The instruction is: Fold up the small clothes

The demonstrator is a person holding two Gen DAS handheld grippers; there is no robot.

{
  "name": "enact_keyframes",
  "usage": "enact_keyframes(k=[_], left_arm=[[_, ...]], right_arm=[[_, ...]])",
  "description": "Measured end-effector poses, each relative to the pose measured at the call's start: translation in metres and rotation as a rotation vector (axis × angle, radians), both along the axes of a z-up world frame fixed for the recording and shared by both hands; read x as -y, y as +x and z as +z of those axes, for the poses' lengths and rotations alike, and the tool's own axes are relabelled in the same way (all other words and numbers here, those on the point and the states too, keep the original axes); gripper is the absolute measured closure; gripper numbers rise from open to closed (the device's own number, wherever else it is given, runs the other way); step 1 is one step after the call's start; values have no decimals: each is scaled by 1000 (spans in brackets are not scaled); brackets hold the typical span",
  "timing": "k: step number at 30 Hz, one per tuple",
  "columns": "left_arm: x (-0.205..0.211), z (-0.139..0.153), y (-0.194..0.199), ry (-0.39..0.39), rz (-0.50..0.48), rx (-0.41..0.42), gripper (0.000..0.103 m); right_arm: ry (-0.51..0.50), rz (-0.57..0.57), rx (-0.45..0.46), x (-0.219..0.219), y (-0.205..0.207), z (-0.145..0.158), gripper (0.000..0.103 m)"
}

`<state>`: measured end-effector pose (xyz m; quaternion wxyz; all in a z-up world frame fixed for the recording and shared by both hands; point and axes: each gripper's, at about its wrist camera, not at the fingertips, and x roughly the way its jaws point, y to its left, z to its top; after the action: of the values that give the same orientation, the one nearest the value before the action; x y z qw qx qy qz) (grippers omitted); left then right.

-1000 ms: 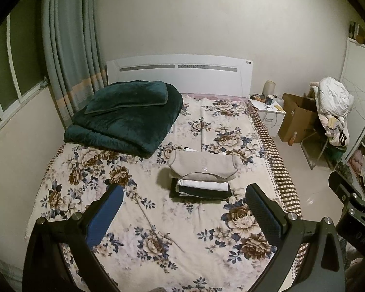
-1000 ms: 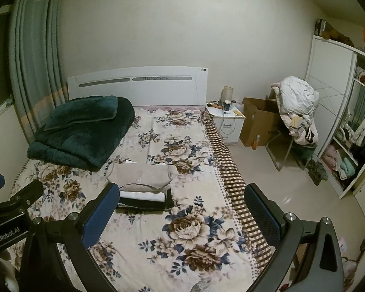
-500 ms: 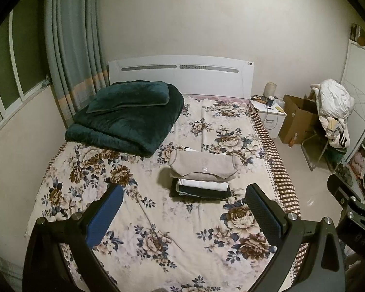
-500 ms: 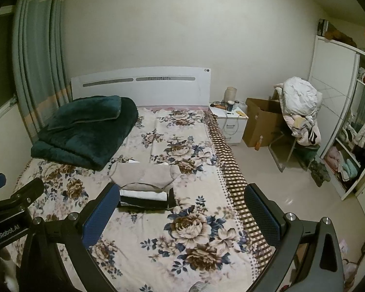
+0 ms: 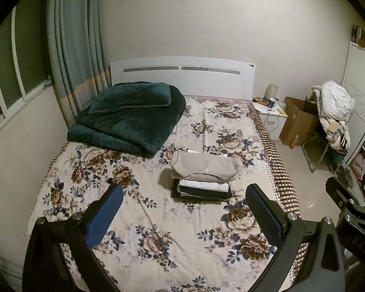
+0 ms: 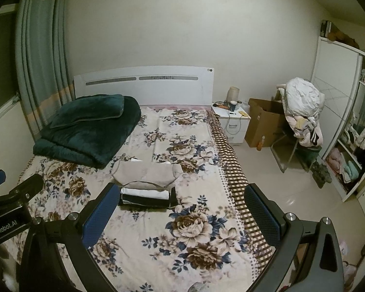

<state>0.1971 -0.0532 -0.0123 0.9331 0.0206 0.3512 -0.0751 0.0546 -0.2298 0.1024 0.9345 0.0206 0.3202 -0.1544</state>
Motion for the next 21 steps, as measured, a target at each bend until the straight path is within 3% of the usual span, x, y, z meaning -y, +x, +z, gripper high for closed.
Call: enact_keyframes(k=[21], left_arm=[[-2,4,-3,-9,3,-5,0]], right_arm=[[-6,-1,5,-2,-1,1,0]])
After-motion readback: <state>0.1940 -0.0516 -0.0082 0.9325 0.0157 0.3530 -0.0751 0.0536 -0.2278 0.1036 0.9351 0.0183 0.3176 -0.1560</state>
